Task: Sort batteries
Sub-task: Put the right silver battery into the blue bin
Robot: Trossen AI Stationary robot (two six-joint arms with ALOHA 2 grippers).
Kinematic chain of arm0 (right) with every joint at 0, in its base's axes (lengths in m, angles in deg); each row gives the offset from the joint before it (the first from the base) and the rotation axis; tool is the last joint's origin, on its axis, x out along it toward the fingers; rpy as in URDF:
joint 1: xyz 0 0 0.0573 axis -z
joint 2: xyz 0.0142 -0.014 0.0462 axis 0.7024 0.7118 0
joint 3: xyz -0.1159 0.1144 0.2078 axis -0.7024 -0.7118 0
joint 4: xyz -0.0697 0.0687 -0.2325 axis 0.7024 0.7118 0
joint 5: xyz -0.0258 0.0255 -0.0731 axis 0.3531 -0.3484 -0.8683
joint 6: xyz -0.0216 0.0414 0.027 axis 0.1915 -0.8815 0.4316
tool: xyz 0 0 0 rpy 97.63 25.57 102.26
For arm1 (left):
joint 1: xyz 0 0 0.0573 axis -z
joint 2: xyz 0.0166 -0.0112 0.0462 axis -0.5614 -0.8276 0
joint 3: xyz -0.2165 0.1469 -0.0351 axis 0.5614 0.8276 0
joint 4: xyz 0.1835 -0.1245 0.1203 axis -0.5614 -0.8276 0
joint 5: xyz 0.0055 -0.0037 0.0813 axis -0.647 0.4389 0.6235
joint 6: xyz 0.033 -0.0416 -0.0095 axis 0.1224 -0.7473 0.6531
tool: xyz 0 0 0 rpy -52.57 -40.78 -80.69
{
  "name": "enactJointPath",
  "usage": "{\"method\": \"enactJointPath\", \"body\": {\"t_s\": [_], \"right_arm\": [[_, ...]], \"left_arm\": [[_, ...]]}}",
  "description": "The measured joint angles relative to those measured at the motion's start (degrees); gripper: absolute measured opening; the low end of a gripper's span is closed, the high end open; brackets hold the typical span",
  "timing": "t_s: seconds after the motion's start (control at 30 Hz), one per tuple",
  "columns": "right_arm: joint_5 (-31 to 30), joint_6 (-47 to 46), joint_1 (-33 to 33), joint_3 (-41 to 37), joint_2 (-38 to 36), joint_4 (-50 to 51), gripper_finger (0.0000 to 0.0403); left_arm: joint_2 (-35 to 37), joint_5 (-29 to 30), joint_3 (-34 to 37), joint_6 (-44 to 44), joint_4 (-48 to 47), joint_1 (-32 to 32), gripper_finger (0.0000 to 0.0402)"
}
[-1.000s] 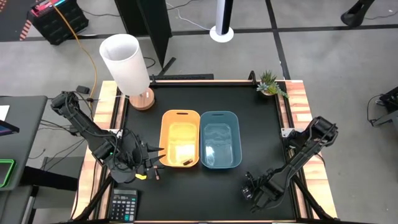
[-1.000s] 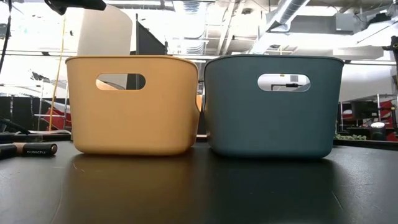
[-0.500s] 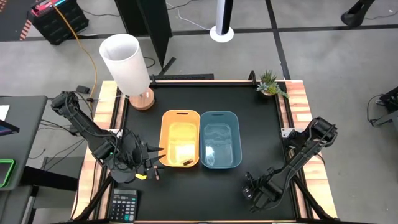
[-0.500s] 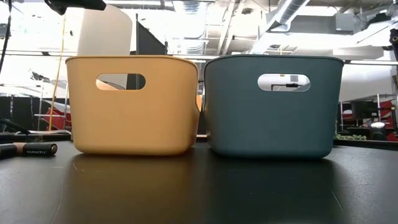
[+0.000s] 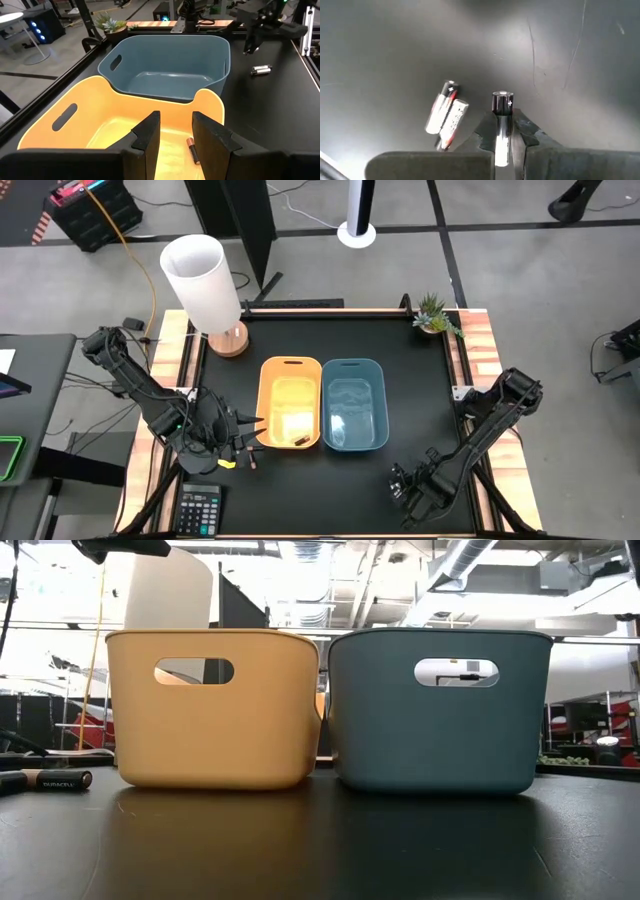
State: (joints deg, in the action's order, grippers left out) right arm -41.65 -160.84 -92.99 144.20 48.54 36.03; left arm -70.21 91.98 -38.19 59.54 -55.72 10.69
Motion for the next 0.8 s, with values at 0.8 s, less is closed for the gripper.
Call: {"method": "enactJointPath", "body": {"t_s": [0.8], "right_arm": [[-14.98, 32.48, 11.17, 24.46, -0.11, 20.41, 0.0033]], "left_arm": [[0.0, 0.02, 0.0, -0.04, 0.04, -0.02, 0.0107]]}}
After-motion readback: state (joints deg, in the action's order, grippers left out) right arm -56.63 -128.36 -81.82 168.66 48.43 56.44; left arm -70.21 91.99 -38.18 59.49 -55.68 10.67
